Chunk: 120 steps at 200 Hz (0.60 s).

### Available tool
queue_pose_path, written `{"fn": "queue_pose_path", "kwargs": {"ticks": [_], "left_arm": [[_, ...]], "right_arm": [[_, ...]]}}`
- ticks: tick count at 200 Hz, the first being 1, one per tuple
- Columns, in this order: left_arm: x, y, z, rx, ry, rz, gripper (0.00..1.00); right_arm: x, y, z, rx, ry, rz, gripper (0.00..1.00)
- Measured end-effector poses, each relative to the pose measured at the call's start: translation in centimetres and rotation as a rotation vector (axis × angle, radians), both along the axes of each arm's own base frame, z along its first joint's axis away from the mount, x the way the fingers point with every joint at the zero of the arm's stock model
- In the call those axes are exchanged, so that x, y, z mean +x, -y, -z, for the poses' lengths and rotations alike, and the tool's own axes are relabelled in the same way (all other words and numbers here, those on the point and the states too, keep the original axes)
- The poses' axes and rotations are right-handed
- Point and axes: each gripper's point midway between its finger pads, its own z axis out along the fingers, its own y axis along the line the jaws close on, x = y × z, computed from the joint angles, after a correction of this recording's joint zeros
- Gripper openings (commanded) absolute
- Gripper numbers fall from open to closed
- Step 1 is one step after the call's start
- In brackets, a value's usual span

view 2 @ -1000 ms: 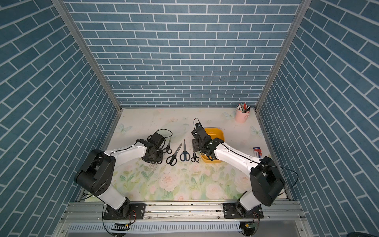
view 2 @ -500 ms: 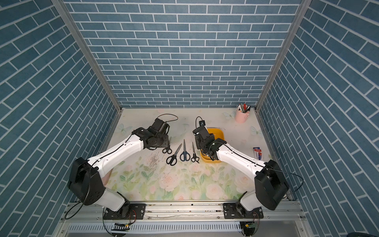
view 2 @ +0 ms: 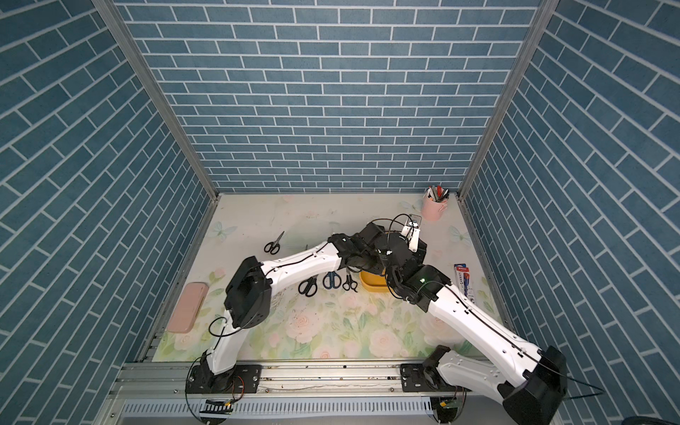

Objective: Put the scissors into the storage box
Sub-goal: Place the scissors in the storage box.

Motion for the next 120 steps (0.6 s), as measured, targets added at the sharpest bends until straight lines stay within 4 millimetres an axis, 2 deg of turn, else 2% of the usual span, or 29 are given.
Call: {"fn": "queue_pose_path", "kwargs": {"ticks": [14, 34, 71, 93, 120], "left_arm": [[-0.2, 0.9, 1.1, 0.002, -0.019, 0.004, 0.0], [-0.1, 0.5, 2.1, 0.014, -0.041, -0.023, 0.0], [0.0, -1.2, 2.4, 0.011, -0.055, -0.1, 0.0], [0.3, -1.4, 2.3, 0.002, -0.058, -0.119, 0.0], [0.5, -1.1, 2.2, 0.002, -0.062, -0.119, 0.12]], "right_arm": [[-0.4, 0.8, -0.3, 0.0, 0.014, 0.023, 0.61], [-0.7, 1.4, -0.6, 0.009, 0.03, 0.044, 0.61], [-0.7, 1.4, 0.2, -0.012, 0.015, 0.05, 0.61], [-0.4, 1.1, 0.8, -0.028, -0.001, 0.048, 0.61], [-0.1, 0.8, 1.0, -0.028, -0.004, 0.043, 0.61]]}}
